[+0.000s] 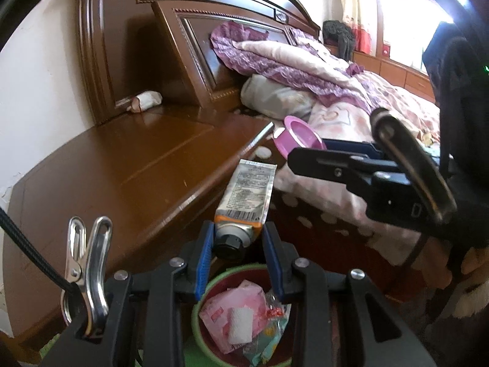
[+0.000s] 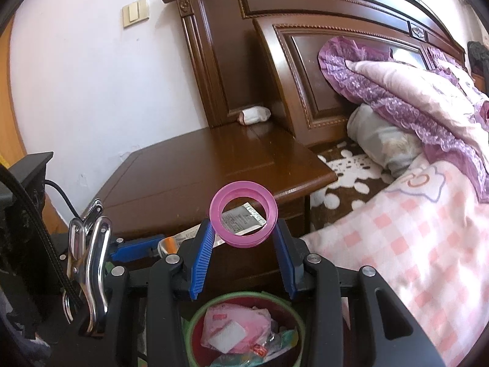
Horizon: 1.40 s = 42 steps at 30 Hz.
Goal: Collect trash
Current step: 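Carry the tube and pink ring over the red bin with both grippers, then lower tube and ring into the red bin and open both grippers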
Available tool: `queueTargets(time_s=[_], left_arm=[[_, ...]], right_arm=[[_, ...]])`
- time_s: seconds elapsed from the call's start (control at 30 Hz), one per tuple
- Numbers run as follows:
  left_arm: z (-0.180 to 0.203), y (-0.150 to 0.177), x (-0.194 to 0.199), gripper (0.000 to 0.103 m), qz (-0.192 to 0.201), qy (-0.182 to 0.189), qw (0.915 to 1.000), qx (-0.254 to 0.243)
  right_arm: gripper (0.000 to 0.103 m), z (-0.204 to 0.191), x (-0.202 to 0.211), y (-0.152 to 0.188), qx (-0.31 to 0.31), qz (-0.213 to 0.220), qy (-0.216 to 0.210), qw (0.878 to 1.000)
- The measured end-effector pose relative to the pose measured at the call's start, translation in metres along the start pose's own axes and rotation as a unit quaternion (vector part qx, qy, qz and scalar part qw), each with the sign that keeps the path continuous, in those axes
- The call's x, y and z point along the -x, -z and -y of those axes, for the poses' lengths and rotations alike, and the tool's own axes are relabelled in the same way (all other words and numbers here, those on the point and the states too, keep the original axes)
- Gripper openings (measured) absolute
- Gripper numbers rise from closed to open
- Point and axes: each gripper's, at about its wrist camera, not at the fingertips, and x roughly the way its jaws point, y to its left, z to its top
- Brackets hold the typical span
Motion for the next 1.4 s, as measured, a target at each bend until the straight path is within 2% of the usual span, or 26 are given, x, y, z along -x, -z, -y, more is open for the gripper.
queueTargets(time_s=[0.17, 0.43, 0.73, 0.9, 1.0, 1.1, 1.4], left_arm=[[0.005, 0.017, -0.006, 0.033, -0.018, 0.008, 0.9997, -0.013], [0.007, 0.05, -0.032, 0.033, -0.077, 0.019, 0.9963, -0.031], [0.012, 0.074, -0.058, 0.033, -0.133, 0.035, 0.9899, -0.034], [0.012, 0.093, -0.081, 0.033, -0.181, 0.041, 0.9821, -0.03], [0.004, 0.11, -0.105, 0.033, -0.23, 0.045, 0.9721, -0.007], [0.0, 0.125, -0.121, 0.033, -0.257, 0.03, 0.966, -0.005], [0.006, 0.145, -0.138, 0.033, -0.289, 0.027, 0.9568, -0.018]], right_arm=[[0.04, 0.008, -0.002, 0.016, -0.006, -0.025, 0.002, 1.0], [0.04, 0.021, -0.032, 0.063, -0.007, -0.115, 0.006, 0.993], [0.04, 0.022, -0.06, 0.105, 0.005, -0.185, 0.006, 0.983], [0.04, 0.031, -0.081, 0.134, -0.01, -0.236, 0.008, 0.972], [0.04, 0.042, -0.1, 0.156, -0.035, -0.276, 0.014, 0.96], [0.04, 0.049, -0.116, 0.176, -0.042, -0.307, 0.029, 0.95], [0.04, 0.022, -0.136, 0.208, 0.045, -0.345, 0.042, 0.937]])
